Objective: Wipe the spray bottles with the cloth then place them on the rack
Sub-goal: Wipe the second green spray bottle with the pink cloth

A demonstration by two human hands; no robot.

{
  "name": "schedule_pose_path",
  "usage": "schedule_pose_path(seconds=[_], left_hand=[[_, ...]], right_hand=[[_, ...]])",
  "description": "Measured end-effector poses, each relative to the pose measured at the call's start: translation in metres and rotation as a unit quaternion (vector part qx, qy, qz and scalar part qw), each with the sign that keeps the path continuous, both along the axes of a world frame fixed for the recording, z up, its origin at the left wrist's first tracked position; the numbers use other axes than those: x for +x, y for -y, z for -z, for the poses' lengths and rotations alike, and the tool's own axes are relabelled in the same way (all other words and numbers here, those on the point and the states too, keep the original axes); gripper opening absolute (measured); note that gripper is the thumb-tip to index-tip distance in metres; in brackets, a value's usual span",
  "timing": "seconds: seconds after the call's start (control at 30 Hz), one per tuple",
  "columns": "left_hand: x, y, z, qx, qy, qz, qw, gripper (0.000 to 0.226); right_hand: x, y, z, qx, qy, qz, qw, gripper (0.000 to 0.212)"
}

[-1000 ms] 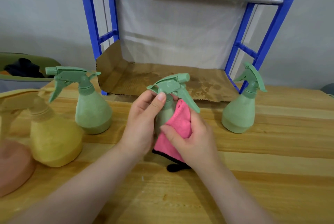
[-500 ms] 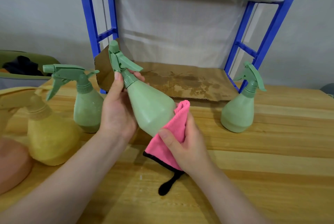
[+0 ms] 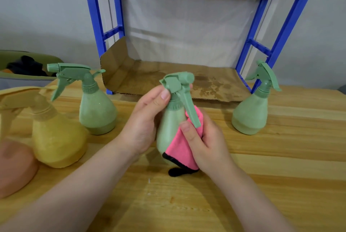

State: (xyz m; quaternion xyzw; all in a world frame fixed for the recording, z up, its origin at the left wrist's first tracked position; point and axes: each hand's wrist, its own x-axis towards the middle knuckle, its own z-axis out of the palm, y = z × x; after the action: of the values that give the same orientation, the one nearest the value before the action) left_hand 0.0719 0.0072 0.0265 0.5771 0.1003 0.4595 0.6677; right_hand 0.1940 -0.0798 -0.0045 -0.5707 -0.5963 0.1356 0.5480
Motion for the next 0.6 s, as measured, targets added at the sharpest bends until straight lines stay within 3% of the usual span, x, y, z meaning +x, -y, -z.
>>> schedule_pose_path(seconds=[0.13,0.2,0.27,0.37,0.5,0.6], left_hand=[[0.003,0.006,0.003,-0.002,-0.019,0.056,0.998,0.04],[0.005,0.008,0.005,-0.006,-0.022,0.06,0.998,0.04],[0.007,0.009,0.008,-0.018,-0.013,0.047,0.999,0.038],[0.01,0.009,0.012,-0.046,0.003,0.033,0.998,0.033],[0.009,0.006,0.009,-0.083,0.033,0.015,0.996,0.032],[0.004,0.001,0.005,-0.081,0.038,0.005,0.996,0.037]], right_hand=[[0.003,0.002,-0.005,0.02,-0.051,-0.007,0.998,0.034],[0.001,0.001,-0.007,0.04,-0.096,0.022,0.994,0.021],[-0.001,-0.002,-0.007,0.073,-0.137,0.068,0.986,0.024],[0.0,-0.004,-0.002,0.092,-0.114,0.103,0.984,0.025],[0.002,-0.001,0.0,0.065,-0.062,0.042,0.995,0.028],[0.003,-0.001,0.001,0.052,-0.016,0.015,0.998,0.047]])
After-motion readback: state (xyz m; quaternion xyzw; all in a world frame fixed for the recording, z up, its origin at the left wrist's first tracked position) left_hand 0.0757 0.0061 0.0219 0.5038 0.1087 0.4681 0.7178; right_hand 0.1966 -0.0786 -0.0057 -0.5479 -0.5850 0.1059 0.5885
